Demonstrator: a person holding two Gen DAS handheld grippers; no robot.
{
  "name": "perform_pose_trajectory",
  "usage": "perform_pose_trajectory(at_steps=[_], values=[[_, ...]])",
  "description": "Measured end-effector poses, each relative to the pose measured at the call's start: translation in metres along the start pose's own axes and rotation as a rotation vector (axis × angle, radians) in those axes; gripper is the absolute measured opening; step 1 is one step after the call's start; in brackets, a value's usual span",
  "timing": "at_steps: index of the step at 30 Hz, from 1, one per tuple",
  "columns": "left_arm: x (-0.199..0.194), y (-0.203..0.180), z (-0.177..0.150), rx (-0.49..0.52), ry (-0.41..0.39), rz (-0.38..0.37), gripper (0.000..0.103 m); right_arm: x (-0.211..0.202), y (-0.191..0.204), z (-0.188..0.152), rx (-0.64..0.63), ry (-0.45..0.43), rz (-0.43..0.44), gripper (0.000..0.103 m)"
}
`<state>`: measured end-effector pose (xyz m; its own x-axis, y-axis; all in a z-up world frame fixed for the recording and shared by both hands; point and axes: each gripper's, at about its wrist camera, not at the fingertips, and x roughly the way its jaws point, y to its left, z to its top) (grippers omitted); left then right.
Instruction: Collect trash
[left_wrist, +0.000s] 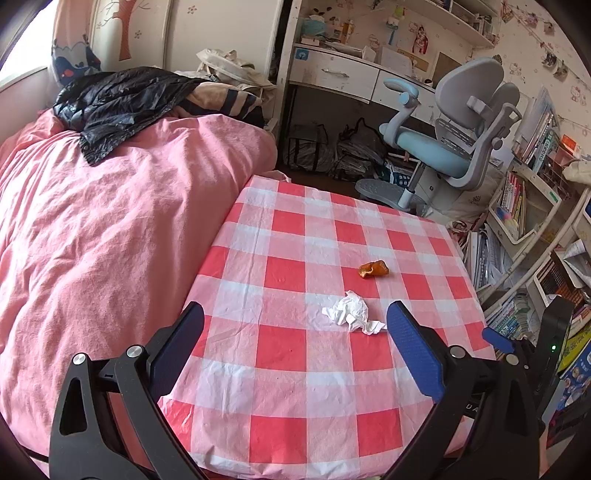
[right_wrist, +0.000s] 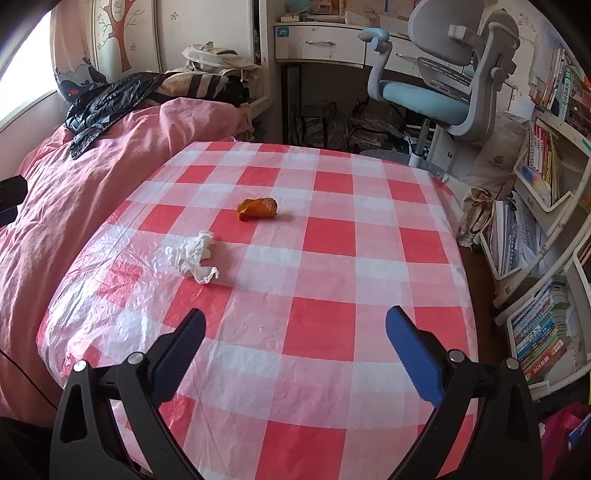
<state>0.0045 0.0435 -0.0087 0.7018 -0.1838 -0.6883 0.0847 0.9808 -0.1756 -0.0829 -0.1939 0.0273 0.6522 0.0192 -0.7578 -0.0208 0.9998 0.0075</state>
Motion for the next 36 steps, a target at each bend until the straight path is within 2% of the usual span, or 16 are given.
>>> perform_pose_trajectory(at_steps=[36], values=[[0.004,-0.003,-0.005,0.003,0.008,-0.003,0.096,0.009,0.011,0.002,-0.03,0.031,0.005,0.094]])
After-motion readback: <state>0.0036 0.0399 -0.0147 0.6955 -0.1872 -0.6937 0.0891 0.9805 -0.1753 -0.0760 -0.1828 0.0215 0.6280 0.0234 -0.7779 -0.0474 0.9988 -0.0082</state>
